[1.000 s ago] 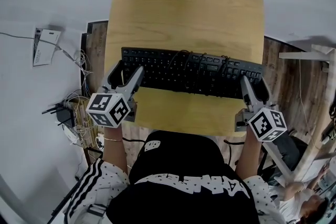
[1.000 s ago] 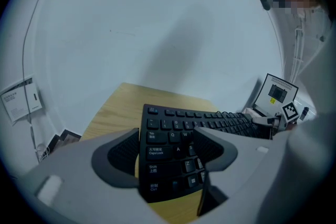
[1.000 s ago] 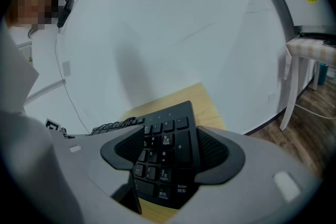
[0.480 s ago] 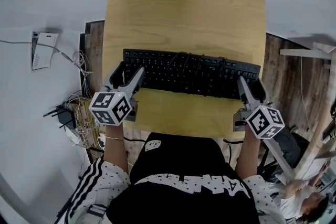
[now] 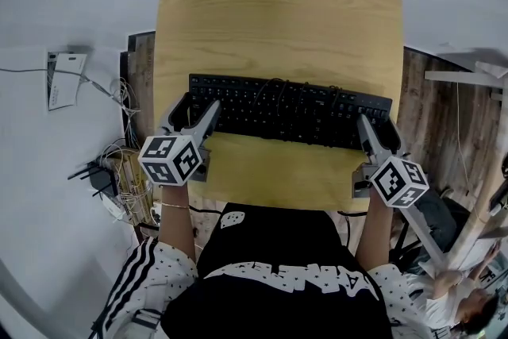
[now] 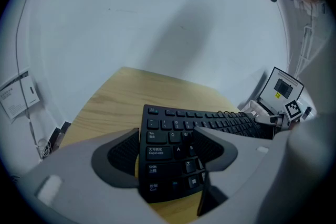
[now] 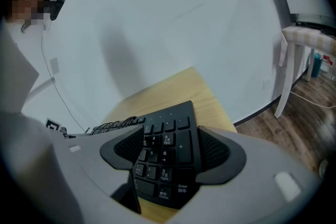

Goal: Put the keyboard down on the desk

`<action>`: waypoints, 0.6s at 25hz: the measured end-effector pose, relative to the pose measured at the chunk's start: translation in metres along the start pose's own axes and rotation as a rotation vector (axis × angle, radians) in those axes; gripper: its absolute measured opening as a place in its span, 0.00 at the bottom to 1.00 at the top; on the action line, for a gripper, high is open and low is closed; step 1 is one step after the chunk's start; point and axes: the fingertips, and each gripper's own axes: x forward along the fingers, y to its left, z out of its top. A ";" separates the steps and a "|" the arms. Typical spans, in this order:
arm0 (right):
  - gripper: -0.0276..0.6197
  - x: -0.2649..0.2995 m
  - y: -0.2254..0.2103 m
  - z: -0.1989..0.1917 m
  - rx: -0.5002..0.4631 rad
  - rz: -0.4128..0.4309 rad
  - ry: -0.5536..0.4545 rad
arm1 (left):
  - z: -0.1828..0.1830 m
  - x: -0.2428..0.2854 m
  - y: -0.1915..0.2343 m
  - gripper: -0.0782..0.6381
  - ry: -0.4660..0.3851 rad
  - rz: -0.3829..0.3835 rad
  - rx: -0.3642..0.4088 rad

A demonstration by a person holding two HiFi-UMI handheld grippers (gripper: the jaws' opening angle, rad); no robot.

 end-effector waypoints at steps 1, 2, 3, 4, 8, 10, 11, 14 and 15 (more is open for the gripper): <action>0.54 0.001 -0.001 -0.001 0.001 -0.002 0.005 | -0.001 0.001 0.000 0.53 0.003 0.001 0.001; 0.54 0.002 -0.001 -0.002 0.000 -0.003 0.011 | -0.002 0.002 0.000 0.53 0.006 0.002 0.002; 0.55 0.003 -0.001 -0.003 -0.001 -0.005 0.017 | -0.002 0.002 0.000 0.53 0.008 0.002 0.004; 0.56 0.003 -0.001 -0.004 -0.004 -0.008 0.021 | -0.003 0.003 0.000 0.53 0.010 0.003 0.005; 0.57 0.005 -0.002 -0.005 -0.012 -0.016 0.024 | -0.003 0.005 0.001 0.53 0.012 0.003 0.009; 0.58 0.006 -0.003 -0.007 -0.030 -0.024 0.036 | -0.003 0.006 0.001 0.53 0.013 0.002 0.012; 0.59 0.007 -0.003 -0.009 -0.044 -0.030 0.044 | -0.003 0.006 0.000 0.53 0.014 0.003 0.013; 0.60 0.007 -0.002 -0.011 -0.076 -0.048 0.058 | -0.004 0.006 0.000 0.53 0.021 0.003 0.012; 0.60 0.007 -0.002 -0.010 -0.083 -0.052 0.056 | -0.004 0.006 0.001 0.53 0.023 0.002 0.009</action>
